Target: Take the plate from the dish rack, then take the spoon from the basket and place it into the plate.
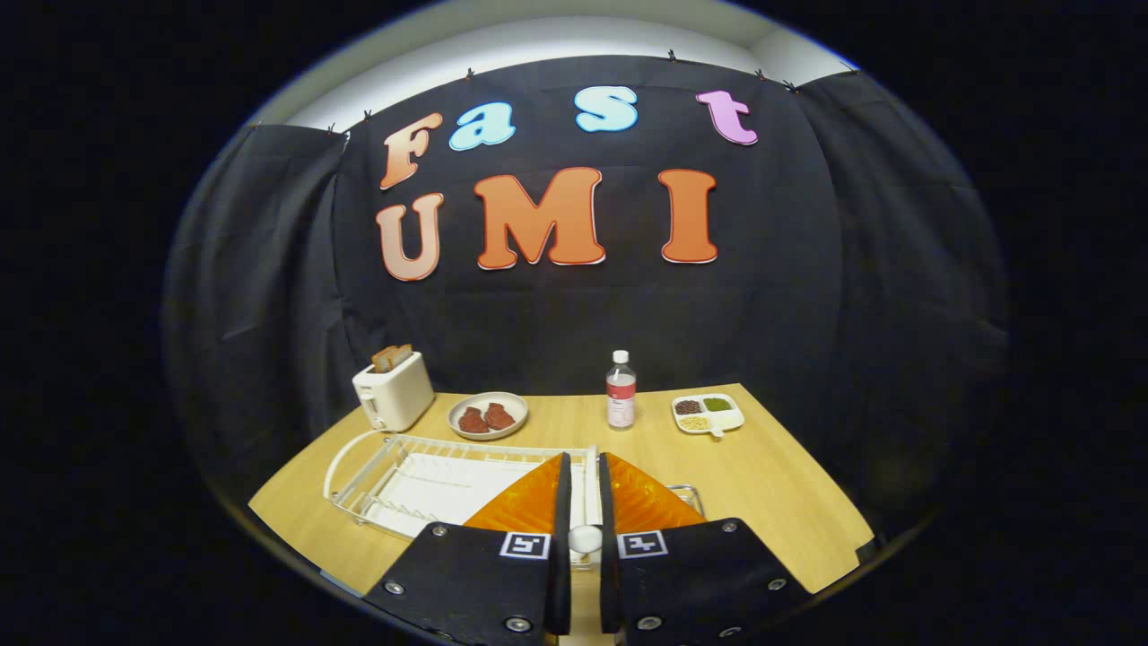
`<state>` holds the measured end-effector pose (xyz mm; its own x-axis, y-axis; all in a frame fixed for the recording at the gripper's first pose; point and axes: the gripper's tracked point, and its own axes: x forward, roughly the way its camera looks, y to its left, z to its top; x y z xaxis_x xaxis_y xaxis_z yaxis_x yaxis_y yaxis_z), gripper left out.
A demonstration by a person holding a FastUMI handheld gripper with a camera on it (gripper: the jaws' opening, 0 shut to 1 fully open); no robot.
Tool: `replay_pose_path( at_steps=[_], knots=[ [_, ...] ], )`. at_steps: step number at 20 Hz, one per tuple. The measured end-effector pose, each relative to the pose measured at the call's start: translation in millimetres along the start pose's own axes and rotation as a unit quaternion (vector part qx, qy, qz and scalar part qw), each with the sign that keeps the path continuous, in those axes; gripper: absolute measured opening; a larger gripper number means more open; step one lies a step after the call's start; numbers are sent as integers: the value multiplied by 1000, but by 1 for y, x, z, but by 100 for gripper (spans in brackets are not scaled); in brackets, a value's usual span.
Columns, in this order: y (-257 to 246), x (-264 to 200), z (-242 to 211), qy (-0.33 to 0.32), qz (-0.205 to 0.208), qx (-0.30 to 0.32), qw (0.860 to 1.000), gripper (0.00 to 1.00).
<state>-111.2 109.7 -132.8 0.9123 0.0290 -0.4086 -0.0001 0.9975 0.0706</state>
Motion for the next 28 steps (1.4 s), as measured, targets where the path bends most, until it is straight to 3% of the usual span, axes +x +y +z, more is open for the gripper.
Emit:
replay_pose_path(
  at_steps=[8,16,21,28],
  knots=[
    [92,-10,-88,84,47,4,995,13],
    [160,-9,-140,112,189,-60,974,13],
    [156,-22,-167,116,243,-99,958,13],
    [103,-33,-232,213,233,-106,943,17]
  ],
)
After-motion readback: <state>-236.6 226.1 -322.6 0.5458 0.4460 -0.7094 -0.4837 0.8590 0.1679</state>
